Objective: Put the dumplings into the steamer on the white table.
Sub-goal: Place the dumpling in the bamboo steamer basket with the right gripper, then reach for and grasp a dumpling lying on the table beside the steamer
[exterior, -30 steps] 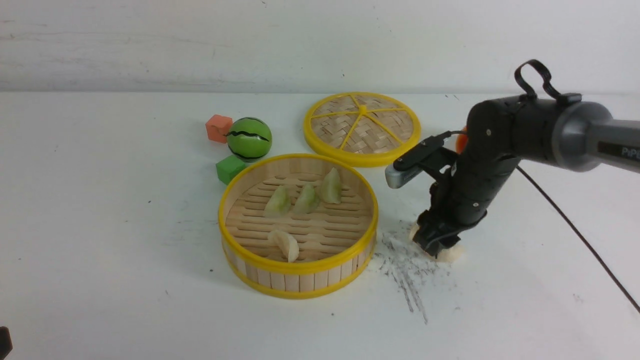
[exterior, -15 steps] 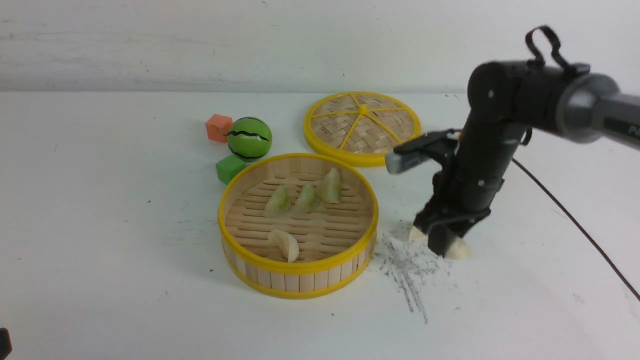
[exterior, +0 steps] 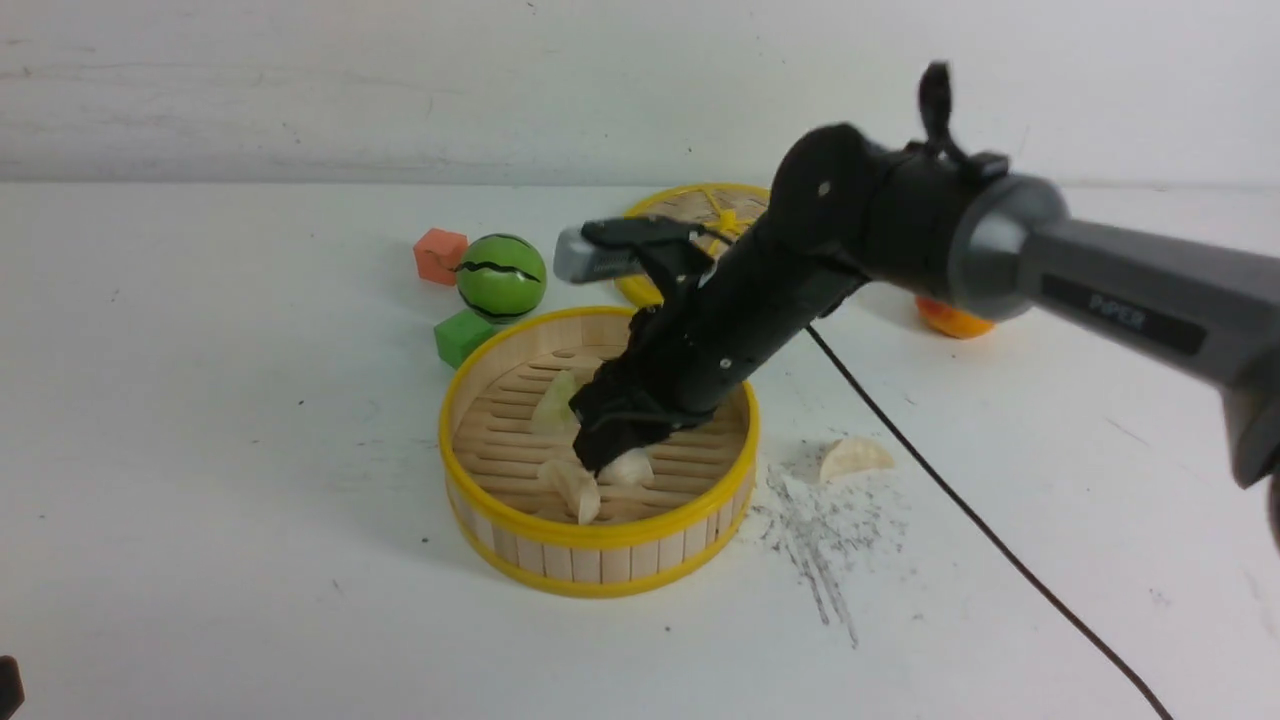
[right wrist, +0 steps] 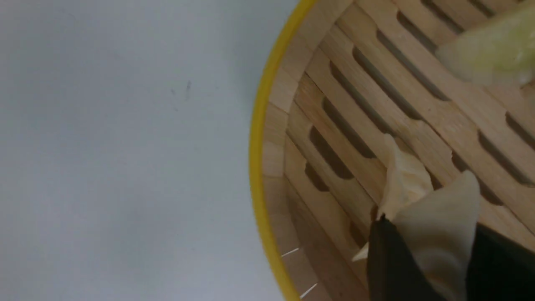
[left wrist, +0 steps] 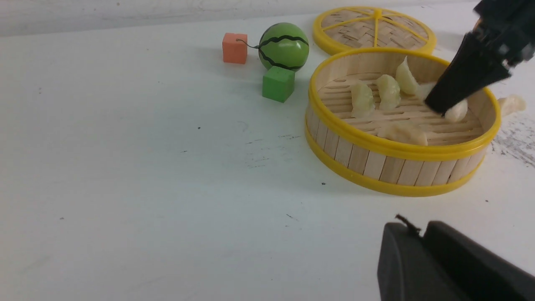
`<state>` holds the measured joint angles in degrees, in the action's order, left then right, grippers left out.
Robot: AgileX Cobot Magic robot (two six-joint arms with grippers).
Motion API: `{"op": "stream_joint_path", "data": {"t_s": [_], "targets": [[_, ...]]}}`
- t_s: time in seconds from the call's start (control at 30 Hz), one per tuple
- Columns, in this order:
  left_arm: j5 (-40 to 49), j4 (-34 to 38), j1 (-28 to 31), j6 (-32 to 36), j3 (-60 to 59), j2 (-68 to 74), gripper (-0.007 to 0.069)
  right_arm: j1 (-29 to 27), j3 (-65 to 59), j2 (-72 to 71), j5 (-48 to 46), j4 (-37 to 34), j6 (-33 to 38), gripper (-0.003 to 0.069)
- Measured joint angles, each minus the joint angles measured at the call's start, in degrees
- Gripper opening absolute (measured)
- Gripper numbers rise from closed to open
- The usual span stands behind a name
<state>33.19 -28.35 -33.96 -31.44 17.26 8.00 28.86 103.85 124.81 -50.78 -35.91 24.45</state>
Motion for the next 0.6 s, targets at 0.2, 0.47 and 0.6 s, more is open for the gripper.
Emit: {"op": "stream_joint_path", "data": {"t_s": [0.2,0.47,0.6], "targets": [[0.0,0.0,0.0,0.0,0.0,0.0,0.0070,-0.2,-0.2,1.7,2.0,0.5,-1.9,0.0277],[0.0,0.0,0.0,0.0,0.0,0.0,0.0078,-1.0,1.3,-0.4,-0.1,0.6,-5.6,0.0464],[0.0,0.0,0.0,0.0,0.0,0.0,0.0081,-4.2,4.8,-4.1,-5.0,5.8,-7.3,0.0479]]}}
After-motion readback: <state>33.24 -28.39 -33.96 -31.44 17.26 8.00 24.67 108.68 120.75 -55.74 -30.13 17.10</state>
